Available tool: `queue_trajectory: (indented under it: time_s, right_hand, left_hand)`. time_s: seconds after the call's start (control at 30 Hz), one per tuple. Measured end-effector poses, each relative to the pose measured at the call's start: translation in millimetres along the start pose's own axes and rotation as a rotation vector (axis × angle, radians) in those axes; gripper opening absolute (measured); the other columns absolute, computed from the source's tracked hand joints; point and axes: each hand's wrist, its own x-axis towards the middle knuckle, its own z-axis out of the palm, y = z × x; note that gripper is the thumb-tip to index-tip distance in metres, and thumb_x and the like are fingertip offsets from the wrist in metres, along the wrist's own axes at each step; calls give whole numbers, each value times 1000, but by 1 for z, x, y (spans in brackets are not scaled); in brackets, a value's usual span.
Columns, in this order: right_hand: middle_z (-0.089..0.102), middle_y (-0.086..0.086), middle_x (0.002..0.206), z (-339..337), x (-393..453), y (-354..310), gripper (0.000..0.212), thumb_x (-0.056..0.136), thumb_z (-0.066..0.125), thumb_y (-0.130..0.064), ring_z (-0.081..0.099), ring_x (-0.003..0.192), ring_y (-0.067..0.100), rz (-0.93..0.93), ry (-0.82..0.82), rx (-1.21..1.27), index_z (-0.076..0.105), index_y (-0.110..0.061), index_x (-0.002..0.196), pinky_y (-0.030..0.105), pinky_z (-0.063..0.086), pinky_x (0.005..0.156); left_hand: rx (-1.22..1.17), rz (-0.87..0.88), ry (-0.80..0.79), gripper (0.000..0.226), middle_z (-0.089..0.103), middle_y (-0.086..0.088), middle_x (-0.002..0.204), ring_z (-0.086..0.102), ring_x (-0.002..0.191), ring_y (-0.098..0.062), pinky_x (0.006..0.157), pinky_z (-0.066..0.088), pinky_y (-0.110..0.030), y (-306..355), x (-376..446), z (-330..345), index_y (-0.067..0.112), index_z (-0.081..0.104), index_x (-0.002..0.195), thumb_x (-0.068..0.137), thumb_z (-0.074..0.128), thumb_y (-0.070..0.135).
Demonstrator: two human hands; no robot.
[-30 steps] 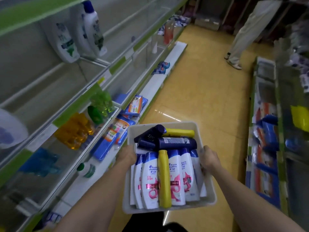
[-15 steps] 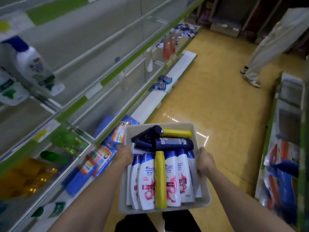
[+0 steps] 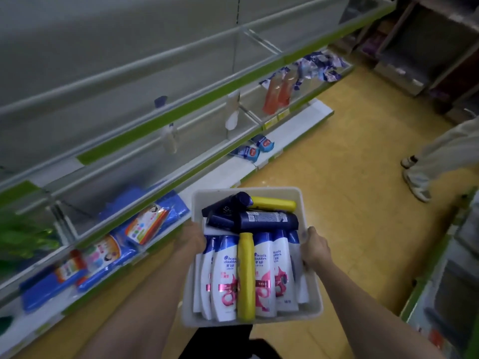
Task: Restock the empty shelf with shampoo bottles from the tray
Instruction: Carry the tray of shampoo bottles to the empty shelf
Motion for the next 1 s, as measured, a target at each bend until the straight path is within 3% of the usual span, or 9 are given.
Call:
queue_trajectory:
  time_s: [0.17, 0.37, 0.63, 0.8, 1.0]
  right_hand:
    - [53, 12, 94, -27, 90, -1, 12, 93, 36, -7, 57, 85, 31, -34, -32, -24, 37, -15, 103, 42, 50, 71]
    - [52, 8, 88, -43, 188, -2, 17, 96, 40, -9, 52, 69, 20, -75, -142, -44, 41, -13, 112, 33, 44, 59]
    - [57, 12, 104, -43, 334, -6, 26, 96, 42, -8, 54, 85, 25, -296, -310, -185, 41, -10, 121, 36, 44, 71]
    - [58, 19, 95, 9, 444, -14, 26, 96, 37, -7, 54, 79, 32, -475, -334, -359, 40, -8, 122, 34, 40, 67]
    - [55, 10, 88, 55, 492, 10, 28, 95, 42, -8, 52, 69, 21, -473, -366, -396, 38, -10, 123, 27, 40, 54]
  left_hand:
    - [-73, -112, -11, 46, 52, -17, 132, 56, 113, -26, 81, 45, -27, 69, 35, -2, -6, 31, 137, 95, 44, 7]
    - [-196, -237, -20, 31, 59, -14, 107, 58, 95, -25, 72, 44, -28, 125, 75, 11, -3, 44, 120, 92, 50, 8]
    - [-445, -504, -7, 44, 53, -21, 125, 56, 111, -34, 90, 49, -39, 191, 138, 71, -2, 33, 130, 91, 50, 6]
    - [-609, -612, -12, 51, 52, -24, 127, 55, 114, -38, 91, 49, -41, 212, 215, 151, -5, 24, 136, 90, 46, 2]
    - [-656, -619, -11, 40, 54, -22, 121, 56, 110, -36, 83, 48, -37, 213, 263, 208, -3, 32, 129, 91, 46, 2]
